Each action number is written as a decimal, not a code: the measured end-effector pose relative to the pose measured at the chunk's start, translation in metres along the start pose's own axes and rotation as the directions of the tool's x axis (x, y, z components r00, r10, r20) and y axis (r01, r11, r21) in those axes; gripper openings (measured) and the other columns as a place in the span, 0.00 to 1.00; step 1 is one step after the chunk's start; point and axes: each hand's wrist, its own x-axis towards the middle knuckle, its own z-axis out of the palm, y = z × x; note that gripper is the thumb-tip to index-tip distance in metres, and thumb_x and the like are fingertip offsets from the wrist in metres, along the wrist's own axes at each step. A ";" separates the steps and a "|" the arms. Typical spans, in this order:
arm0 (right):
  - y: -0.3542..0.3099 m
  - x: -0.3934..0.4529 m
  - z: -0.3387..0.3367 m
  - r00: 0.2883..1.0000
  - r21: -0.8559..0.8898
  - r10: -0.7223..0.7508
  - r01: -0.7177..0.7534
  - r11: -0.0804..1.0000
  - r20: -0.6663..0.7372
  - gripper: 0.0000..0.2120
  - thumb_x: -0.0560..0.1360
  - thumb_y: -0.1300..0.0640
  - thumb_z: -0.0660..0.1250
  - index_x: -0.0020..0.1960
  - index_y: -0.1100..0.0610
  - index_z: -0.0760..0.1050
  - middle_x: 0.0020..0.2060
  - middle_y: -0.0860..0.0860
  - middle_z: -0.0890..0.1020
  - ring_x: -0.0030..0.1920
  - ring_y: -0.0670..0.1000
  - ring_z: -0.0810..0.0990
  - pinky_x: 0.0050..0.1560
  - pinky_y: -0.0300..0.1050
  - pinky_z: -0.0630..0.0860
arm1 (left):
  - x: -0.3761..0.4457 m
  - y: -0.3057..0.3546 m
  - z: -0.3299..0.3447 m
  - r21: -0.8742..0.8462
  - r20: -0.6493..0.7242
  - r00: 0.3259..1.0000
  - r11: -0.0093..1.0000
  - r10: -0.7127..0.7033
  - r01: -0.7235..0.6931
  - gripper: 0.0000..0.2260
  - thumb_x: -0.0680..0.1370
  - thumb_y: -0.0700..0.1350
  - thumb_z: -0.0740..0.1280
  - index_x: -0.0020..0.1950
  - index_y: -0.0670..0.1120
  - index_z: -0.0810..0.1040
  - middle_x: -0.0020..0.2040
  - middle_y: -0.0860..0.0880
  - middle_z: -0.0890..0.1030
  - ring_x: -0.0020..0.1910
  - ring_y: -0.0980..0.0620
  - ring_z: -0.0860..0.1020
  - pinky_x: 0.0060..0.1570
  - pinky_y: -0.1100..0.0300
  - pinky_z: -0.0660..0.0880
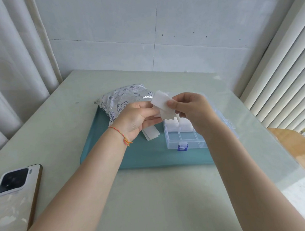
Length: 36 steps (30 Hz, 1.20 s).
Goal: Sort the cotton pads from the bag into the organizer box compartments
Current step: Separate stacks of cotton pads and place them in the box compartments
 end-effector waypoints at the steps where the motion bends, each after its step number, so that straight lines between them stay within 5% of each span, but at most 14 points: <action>1: 0.000 0.000 0.000 1.000 0.004 0.002 -0.002 1.000 0.006 0.05 0.73 0.61 0.74 0.47 0.61 0.80 0.34 0.50 0.80 0.32 0.46 0.75 0.37 0.39 0.72 | 0.000 -0.001 0.000 -0.005 -0.017 1.000 1.000 0.002 -0.002 0.09 0.77 0.30 0.65 0.51 0.40 0.81 0.42 0.47 0.86 0.41 0.52 0.85 0.43 0.63 0.81; 8: -0.002 0.002 -0.005 1.000 0.162 0.011 -0.008 0.987 -0.019 0.03 0.74 0.62 0.72 0.47 0.60 0.80 0.35 0.50 0.81 0.32 0.46 0.76 0.38 0.40 0.71 | 0.008 -0.005 -0.006 -0.101 -0.259 0.966 0.995 -0.016 -0.011 0.12 0.77 0.27 0.63 0.59 0.32 0.77 0.44 0.39 0.82 0.36 0.49 0.83 0.42 0.60 0.82; 11: -0.002 0.001 -0.001 1.000 0.249 -0.004 -0.001 0.969 0.017 0.03 0.74 0.61 0.72 0.43 0.58 0.79 0.34 0.50 0.82 0.35 0.48 0.79 0.40 0.42 0.72 | 0.007 -0.004 -0.002 -0.104 -0.212 0.977 0.994 0.010 -0.033 0.13 0.77 0.26 0.62 0.59 0.33 0.78 0.46 0.40 0.83 0.38 0.49 0.84 0.42 0.60 0.82; 15: -0.002 -0.005 0.013 0.999 0.155 -0.002 0.010 0.988 -0.054 0.07 0.73 0.59 0.74 0.42 0.58 0.77 0.35 0.52 0.82 0.36 0.48 0.80 0.38 0.39 0.74 | 0.003 -0.002 0.006 -0.098 -0.082 0.994 0.992 0.066 -0.074 0.13 0.77 0.27 0.60 0.53 0.37 0.81 0.45 0.44 0.85 0.44 0.49 0.85 0.43 0.62 0.80; 21: -0.003 -0.007 0.017 0.989 0.059 -0.025 0.035 0.998 -0.148 0.10 0.72 0.58 0.76 0.39 0.57 0.75 0.33 0.50 0.80 0.30 0.45 0.75 0.34 0.36 0.73 | 0.004 -0.005 0.008 -0.160 -0.028 0.998 0.985 0.064 -0.068 0.11 0.78 0.31 0.62 0.58 0.35 0.78 0.50 0.40 0.83 0.49 0.45 0.83 0.49 0.58 0.81; 28: -0.005 -0.008 0.015 0.979 0.127 -0.014 0.040 0.991 -0.202 0.07 0.75 0.60 0.72 0.40 0.59 0.76 0.33 0.51 0.81 0.27 0.46 0.74 0.33 0.39 0.73 | 0.005 -0.009 0.010 -0.175 -0.175 0.984 0.982 0.035 -0.066 0.14 0.78 0.27 0.60 0.62 0.34 0.76 0.50 0.39 0.83 0.41 0.49 0.84 0.42 0.62 0.81; 31: -0.008 -0.010 0.015 0.995 0.208 0.023 -0.002 0.978 -0.099 0.05 0.76 0.60 0.71 0.42 0.59 0.78 0.35 0.52 0.83 0.31 0.48 0.76 0.34 0.41 0.73 | 0.005 -0.005 0.011 -0.236 -0.227 0.973 0.968 0.034 -0.089 0.14 0.78 0.27 0.58 0.60 0.34 0.77 0.53 0.37 0.82 0.45 0.44 0.83 0.44 0.59 0.82; 36: -0.005 -0.012 0.025 0.995 0.037 0.044 -0.041 0.999 -0.093 0.09 0.74 0.57 0.72 0.38 0.58 0.75 0.31 0.51 0.76 0.29 0.48 0.70 0.33 0.40 0.69 | 0.002 0.001 0.015 -0.383 -0.159 0.987 0.922 -0.003 -0.058 0.10 0.80 0.37 0.58 0.55 0.36 0.77 0.51 0.35 0.82 0.47 0.42 0.83 0.51 0.52 0.82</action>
